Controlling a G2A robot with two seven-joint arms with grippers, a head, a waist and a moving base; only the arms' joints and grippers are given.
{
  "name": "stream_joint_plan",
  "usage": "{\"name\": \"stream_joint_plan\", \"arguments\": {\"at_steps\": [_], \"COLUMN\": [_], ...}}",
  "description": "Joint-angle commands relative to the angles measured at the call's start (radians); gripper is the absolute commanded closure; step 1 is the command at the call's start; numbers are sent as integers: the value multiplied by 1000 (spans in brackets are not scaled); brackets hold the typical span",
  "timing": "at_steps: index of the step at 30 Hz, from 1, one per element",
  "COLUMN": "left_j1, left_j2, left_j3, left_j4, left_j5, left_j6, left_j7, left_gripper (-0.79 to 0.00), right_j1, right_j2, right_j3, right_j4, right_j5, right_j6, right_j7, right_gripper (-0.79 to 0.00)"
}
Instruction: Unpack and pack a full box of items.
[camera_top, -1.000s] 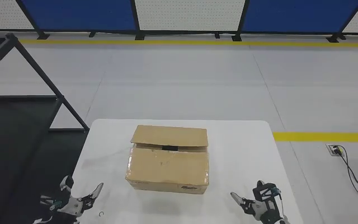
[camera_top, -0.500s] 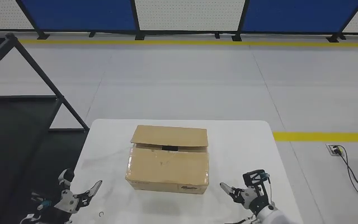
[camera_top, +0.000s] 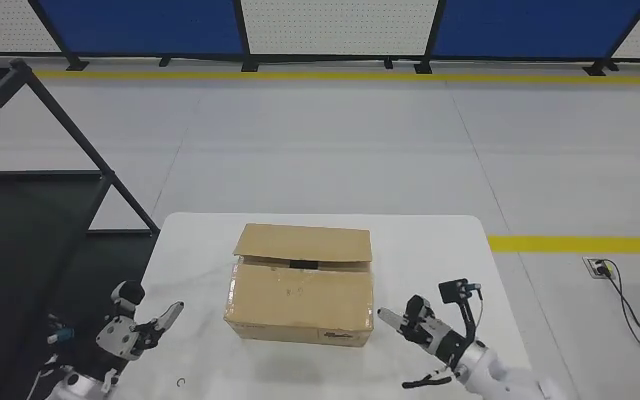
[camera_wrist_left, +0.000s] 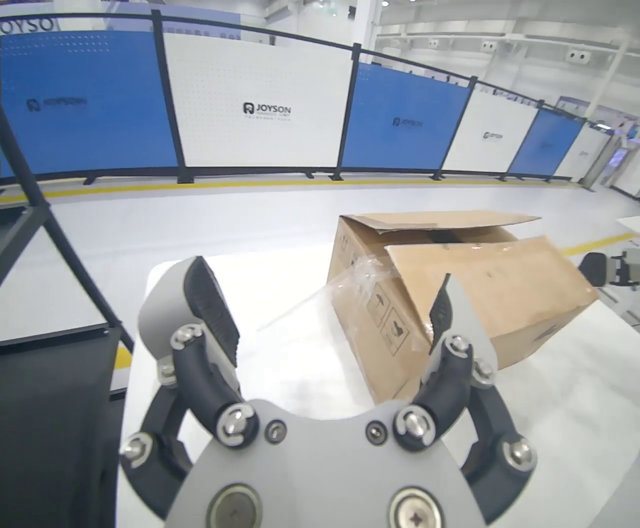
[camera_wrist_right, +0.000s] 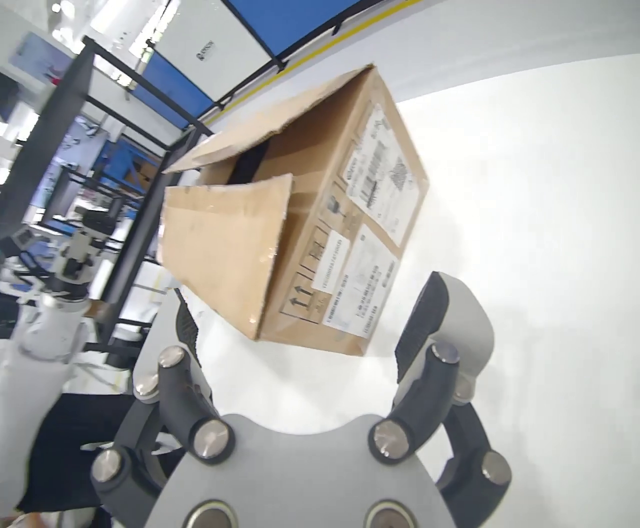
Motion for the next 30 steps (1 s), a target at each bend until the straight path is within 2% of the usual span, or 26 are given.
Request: {"name": "stream_joint_plan", "arguments": {"at_steps": [1, 4, 14, 18, 25, 30], "left_j1": [-38, -79, -75, -90, -141, -155], "left_j2": [5, 13, 13, 14, 24, 29], "left_j3": [-2, 14, 17, 47, 86, 103], "left_j4": [31, 71, 76, 85, 110, 136], "left_j5": [-94, -274, -275, -322, -443, -504], "left_j6": [-55, -136, -132, -91, -106, -139], "left_j7": [-57, -163, -167, -223, -352, -401], "left_gripper": [-785, -785, -785, -785, -785, -785], "right_j1": [49, 107, 105, 99, 160, 222], "right_j2": [-2, -7, -7, -10, -14, -18], "right_j3": [-4, -24, -25, -29, -60, -89], "right_j4": [40, 79, 80, 102, 172, 253], "right_j5": [94, 193, 202, 278, 432, 464], "right_j6": [19, 78, 78, 43, -47, -67], "right_j7": [45, 84, 79, 50, 121, 140], "right_gripper": [-785, -785, -785, -785, -785, -785]}}
